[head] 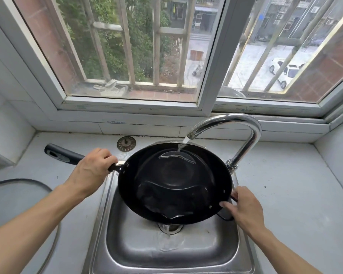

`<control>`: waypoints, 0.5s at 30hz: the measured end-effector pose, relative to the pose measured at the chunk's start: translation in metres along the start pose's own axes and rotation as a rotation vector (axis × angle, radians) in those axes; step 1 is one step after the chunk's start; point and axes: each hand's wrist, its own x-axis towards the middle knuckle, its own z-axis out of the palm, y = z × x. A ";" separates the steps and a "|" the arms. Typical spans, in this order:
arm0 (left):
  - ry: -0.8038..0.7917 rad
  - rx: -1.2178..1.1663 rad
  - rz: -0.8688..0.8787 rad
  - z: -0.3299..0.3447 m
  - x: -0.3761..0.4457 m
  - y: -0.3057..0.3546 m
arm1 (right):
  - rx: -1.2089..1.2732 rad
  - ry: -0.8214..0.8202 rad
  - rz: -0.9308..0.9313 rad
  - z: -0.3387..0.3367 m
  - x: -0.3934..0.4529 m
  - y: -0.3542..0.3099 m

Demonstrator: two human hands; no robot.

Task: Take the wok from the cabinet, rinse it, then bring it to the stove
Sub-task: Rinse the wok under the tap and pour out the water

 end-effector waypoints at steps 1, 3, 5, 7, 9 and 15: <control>-0.006 -0.012 -0.022 0.001 -0.006 -0.001 | 0.002 0.001 -0.015 -0.003 0.002 -0.002; -0.006 -0.046 -0.068 0.001 -0.018 -0.001 | -0.007 0.001 -0.043 -0.008 0.009 -0.008; 0.003 -0.092 -0.124 0.001 -0.032 0.000 | -0.015 0.000 -0.058 -0.013 0.017 -0.013; 0.013 -0.137 -0.183 0.005 -0.047 0.002 | -0.020 0.009 -0.082 -0.018 0.025 -0.017; 0.009 -0.176 -0.238 0.011 -0.061 0.001 | -0.034 0.022 -0.126 -0.024 0.031 -0.024; 0.034 -0.236 -0.364 0.015 -0.096 -0.001 | -0.116 0.045 -0.265 -0.032 0.048 -0.056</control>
